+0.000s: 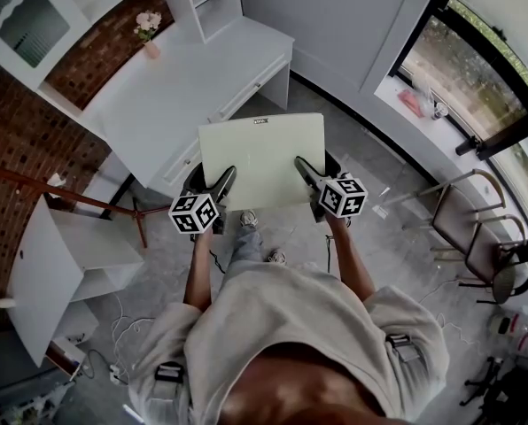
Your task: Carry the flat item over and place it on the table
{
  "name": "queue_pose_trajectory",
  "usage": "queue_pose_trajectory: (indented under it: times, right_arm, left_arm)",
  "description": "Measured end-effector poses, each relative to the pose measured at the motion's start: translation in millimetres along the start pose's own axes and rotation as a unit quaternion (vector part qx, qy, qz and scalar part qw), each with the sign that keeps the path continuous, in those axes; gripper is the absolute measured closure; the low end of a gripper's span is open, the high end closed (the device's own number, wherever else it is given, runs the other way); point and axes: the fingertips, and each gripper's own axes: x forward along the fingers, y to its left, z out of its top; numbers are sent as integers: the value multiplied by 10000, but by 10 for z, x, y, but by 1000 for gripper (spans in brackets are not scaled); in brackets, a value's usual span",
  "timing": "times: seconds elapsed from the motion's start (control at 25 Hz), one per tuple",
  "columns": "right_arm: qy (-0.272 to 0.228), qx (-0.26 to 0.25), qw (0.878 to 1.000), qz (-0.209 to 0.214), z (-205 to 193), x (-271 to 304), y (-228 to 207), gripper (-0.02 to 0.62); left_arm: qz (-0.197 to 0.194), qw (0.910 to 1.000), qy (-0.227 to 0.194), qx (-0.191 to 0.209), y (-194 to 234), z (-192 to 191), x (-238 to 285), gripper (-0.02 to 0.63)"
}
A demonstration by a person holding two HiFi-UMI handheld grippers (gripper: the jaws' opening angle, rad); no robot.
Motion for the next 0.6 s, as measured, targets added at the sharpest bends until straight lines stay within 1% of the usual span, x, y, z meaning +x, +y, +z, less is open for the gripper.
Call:
queue_pose_trajectory:
  times: [0.28,0.6]
  right_arm:
    - [-35,19,10000,-84,73,191,-190,218]
    - [-81,-25,9996,-271,286,550,-488,218]
  left_arm:
    - [-46,10000,47,22,83,54,307,195]
    - [-229,9997,84,-16,239,214,861,196]
